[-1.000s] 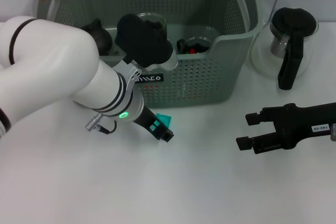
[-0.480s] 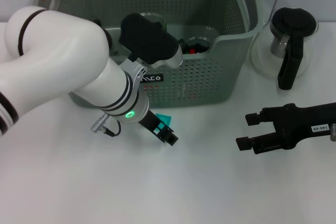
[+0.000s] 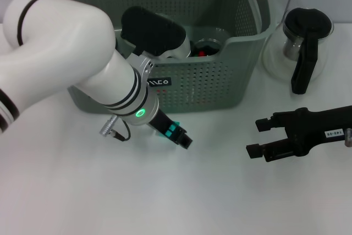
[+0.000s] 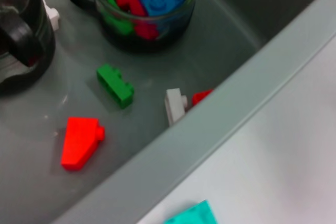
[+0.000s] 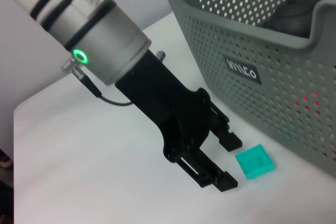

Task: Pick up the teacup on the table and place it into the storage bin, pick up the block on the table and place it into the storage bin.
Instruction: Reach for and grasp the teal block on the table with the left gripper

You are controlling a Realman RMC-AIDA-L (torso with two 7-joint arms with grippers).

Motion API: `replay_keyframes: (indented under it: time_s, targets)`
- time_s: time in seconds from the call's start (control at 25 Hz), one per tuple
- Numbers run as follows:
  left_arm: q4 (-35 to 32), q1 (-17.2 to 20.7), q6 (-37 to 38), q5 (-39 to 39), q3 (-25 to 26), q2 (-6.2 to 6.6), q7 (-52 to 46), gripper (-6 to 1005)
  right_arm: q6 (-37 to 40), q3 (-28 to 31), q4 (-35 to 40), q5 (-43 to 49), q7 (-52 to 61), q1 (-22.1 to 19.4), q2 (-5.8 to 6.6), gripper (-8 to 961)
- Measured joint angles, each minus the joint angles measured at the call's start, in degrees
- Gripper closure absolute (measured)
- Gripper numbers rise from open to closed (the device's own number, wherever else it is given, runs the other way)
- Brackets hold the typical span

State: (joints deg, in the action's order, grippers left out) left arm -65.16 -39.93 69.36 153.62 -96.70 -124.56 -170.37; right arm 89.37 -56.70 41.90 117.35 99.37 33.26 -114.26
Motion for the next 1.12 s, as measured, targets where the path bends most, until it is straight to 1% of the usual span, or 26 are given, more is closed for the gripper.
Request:
replay_keyframes:
  time_s: [0.24, 0.52, 0.68, 1.12]
  targets:
    - [0.4, -0.5, 1.1, -2.6, 2.7, -0.09, -0.2, 213, 0.2, -0.2, 0.1, 0.9, 0.5, 0.4, -0.08, 31]
    - [3.3, -1.6, 0.4, -3.1, 5.6, -0.24, -0.3, 152, 0.8, -0.2, 0.2, 1.4, 0.5, 0.7, -0.04, 31]
    - [5.7, -2.6, -1.1, -3.2, 6.2, -0.24, -0.3, 116, 0.8, 0.1, 0.0, 2.4, 0.5, 1.5, -0.01, 31]
    - [8.6, -3.6, -4.3, -2.9, 6.7, -0.15, -0.3, 117, 0.9, 0.2, 0.1, 3.2, 1.2, 2.2, -0.08, 31]
